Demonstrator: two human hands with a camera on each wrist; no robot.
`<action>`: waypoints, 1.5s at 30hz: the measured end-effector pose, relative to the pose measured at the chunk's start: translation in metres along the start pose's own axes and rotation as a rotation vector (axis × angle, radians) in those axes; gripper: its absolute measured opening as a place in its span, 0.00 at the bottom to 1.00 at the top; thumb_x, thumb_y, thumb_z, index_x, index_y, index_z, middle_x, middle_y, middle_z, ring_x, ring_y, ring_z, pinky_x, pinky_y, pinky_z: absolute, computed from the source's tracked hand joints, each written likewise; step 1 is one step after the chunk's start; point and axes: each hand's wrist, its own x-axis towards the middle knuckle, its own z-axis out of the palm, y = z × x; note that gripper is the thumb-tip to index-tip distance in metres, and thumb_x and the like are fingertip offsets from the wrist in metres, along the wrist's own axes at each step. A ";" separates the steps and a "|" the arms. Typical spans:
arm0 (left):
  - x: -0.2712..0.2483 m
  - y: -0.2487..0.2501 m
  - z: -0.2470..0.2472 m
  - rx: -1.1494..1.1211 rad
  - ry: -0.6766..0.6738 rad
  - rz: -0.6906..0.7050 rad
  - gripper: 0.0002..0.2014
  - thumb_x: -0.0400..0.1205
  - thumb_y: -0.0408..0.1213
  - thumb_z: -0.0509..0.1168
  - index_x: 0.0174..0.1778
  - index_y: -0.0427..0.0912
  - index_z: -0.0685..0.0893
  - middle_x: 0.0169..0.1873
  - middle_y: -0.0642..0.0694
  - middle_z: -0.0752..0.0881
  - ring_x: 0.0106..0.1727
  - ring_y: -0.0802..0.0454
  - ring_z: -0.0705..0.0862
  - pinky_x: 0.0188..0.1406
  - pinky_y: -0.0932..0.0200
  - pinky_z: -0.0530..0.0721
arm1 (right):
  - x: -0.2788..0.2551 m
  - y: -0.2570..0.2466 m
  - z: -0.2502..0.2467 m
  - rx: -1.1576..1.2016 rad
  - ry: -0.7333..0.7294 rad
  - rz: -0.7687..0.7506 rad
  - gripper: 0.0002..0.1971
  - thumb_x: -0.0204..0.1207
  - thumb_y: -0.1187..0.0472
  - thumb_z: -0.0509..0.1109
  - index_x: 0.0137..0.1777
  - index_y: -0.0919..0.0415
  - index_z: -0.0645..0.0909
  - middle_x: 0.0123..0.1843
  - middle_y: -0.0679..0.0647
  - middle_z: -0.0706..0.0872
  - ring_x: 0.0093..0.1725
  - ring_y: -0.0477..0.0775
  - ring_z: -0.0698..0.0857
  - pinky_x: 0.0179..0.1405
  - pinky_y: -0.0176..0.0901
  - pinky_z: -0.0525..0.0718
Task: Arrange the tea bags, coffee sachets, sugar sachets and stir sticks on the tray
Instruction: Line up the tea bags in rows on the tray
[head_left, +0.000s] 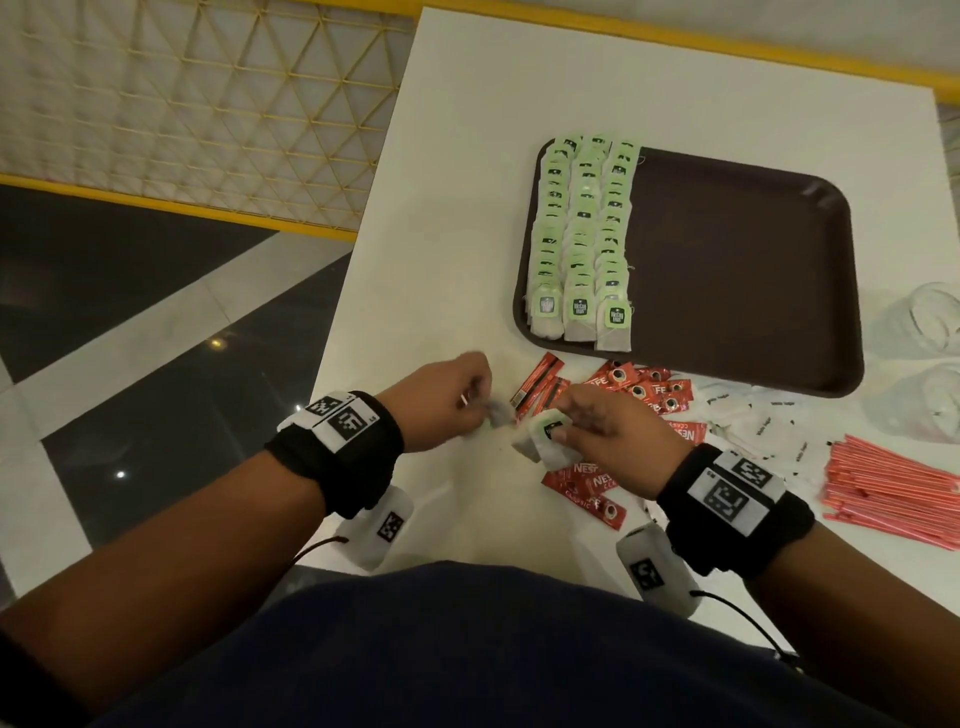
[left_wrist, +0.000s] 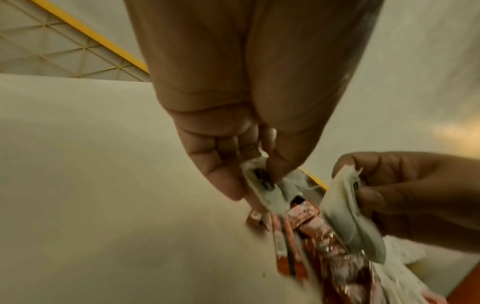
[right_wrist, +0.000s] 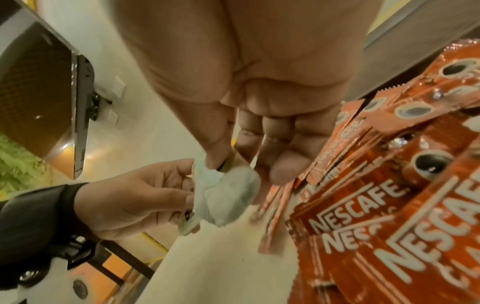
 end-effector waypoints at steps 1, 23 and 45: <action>0.004 0.002 -0.002 -0.066 0.055 -0.002 0.09 0.81 0.35 0.67 0.48 0.48 0.71 0.40 0.50 0.82 0.38 0.46 0.84 0.38 0.55 0.82 | 0.002 0.000 -0.003 0.032 0.005 -0.015 0.03 0.80 0.58 0.70 0.50 0.48 0.82 0.46 0.52 0.88 0.47 0.54 0.87 0.53 0.61 0.86; 0.081 0.037 -0.004 -0.433 0.069 -0.083 0.05 0.83 0.35 0.67 0.49 0.50 0.86 0.50 0.55 0.87 0.45 0.55 0.83 0.45 0.56 0.86 | 0.060 0.005 -0.063 0.391 0.205 -0.027 0.11 0.76 0.69 0.74 0.56 0.60 0.86 0.45 0.56 0.90 0.41 0.40 0.87 0.43 0.28 0.83; 0.075 0.019 -0.016 -0.513 0.440 -0.218 0.05 0.83 0.38 0.68 0.41 0.42 0.83 0.50 0.52 0.88 0.44 0.50 0.83 0.40 0.55 0.84 | 0.103 0.030 -0.063 0.118 0.423 0.225 0.09 0.71 0.54 0.79 0.44 0.56 0.83 0.40 0.51 0.87 0.42 0.52 0.87 0.49 0.49 0.87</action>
